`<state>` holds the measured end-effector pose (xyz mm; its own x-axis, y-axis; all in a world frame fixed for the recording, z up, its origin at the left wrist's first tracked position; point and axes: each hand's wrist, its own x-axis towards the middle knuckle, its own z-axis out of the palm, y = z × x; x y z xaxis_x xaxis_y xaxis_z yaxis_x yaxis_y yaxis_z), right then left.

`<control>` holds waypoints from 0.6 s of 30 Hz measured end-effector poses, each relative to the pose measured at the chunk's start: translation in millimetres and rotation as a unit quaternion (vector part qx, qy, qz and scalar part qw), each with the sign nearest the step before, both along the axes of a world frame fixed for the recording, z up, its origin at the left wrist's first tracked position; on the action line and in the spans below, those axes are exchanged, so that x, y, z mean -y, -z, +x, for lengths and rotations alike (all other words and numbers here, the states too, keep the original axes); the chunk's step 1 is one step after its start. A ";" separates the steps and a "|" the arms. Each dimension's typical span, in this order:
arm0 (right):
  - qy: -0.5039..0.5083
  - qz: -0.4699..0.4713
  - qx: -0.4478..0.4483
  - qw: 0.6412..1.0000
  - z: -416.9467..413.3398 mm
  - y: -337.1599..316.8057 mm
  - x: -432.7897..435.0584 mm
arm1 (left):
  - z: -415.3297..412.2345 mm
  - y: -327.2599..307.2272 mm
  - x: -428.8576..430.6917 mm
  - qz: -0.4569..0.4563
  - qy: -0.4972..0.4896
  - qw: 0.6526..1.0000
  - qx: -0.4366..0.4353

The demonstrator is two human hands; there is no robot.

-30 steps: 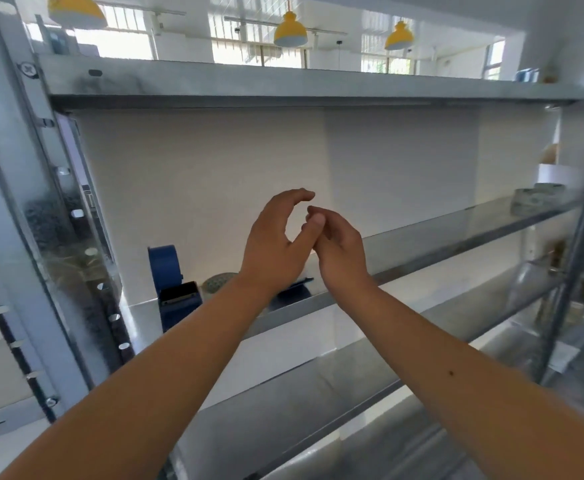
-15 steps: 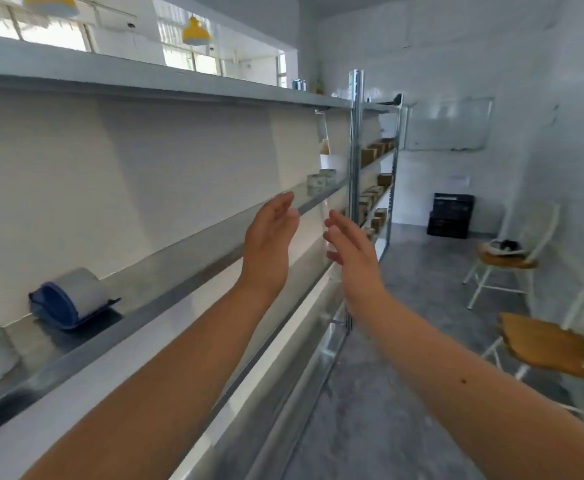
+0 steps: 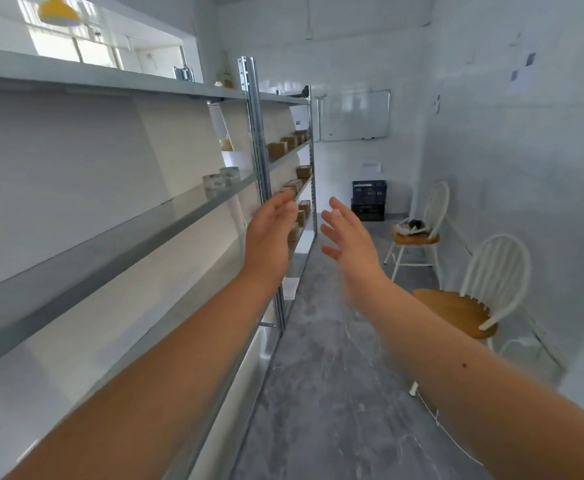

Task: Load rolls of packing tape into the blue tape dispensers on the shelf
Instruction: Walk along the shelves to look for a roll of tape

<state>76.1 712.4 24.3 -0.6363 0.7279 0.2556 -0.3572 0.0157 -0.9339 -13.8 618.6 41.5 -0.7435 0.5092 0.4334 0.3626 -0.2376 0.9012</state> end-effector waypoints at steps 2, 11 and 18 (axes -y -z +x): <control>0.009 -0.007 0.001 1.000 -0.2 3.1 -30.9 | -4.4 2.9 -31.2 -0.009 0.016 1.000 0.001; 0.043 -0.016 0.021 0.999 -7.5 15.6 -129.8 | -21.0 23.1 -133.8 -0.012 0.085 0.995 0.057; 0.060 -0.023 0.036 0.997 -56.5 33.8 -183.4 | -69.6 42.4 -182.7 -0.005 0.086 0.994 0.074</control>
<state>19.6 895.7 -9.5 -0.5587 0.8103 0.1767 -0.2880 0.0102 -0.9576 -83.5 801.3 -0.8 -0.7012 0.6372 0.3199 0.1801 -0.2758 0.9442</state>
